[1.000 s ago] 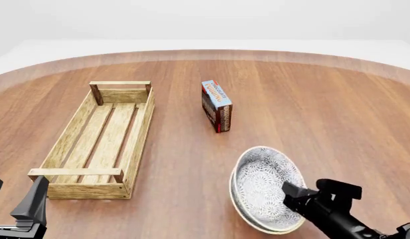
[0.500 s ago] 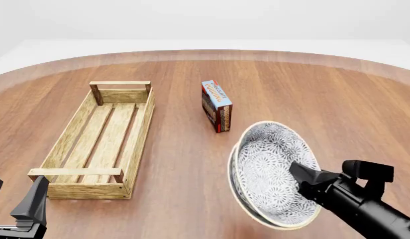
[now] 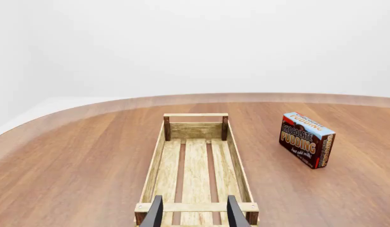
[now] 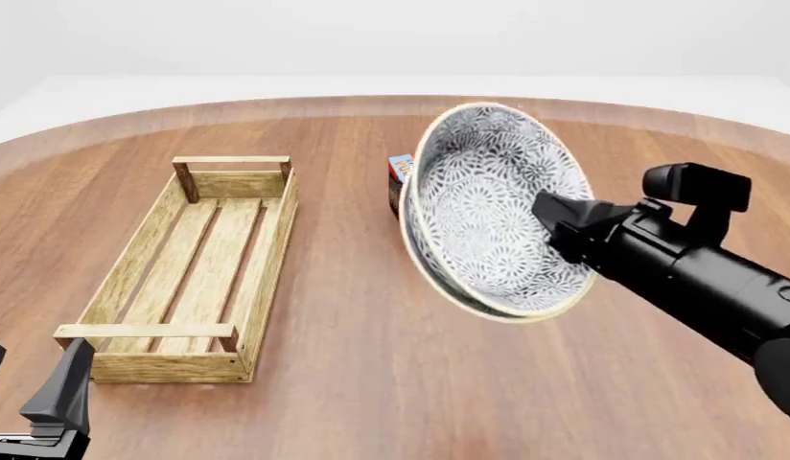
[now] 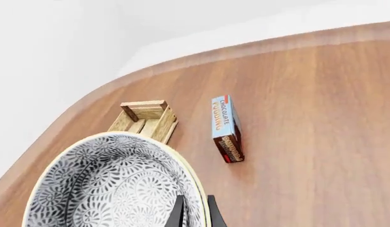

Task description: Stack the left bowl on the right bowl and place them in the tray.

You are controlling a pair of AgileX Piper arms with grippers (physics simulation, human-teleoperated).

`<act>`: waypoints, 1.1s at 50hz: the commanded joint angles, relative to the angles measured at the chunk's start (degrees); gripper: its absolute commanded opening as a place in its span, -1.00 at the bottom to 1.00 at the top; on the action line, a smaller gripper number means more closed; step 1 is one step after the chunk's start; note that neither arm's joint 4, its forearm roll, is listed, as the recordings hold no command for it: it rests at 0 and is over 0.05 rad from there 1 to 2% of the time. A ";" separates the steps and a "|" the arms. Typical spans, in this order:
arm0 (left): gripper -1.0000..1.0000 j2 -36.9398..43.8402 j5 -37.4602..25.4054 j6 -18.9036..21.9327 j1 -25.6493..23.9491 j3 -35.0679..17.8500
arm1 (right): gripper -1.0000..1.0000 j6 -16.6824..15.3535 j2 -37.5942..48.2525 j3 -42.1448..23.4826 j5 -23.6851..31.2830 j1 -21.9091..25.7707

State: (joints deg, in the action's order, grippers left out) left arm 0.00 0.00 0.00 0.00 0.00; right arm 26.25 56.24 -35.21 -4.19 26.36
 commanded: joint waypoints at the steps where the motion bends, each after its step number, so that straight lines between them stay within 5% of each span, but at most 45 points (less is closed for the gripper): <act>1: 1.00 0.00 0.00 0.00 0.00 0.00 | -1.00 -1.40 8.08 -14.63 3.03 1.68; 22: 1.00 0.00 0.00 0.00 0.00 0.00 | -1.00 -2.14 30.85 -38.09 3.82 5.19; 41: 1.00 0.00 0.00 0.00 0.00 0.00 | -1.00 -3.03 57.12 -71.60 15.14 8.60; 55: 1.00 0.00 0.00 0.00 0.00 0.00 | -1.00 -2.19 70.00 -87.63 20.00 11.19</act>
State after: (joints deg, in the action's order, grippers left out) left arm 0.00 0.00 0.00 0.00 0.00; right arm 23.38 117.02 -109.78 12.02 35.86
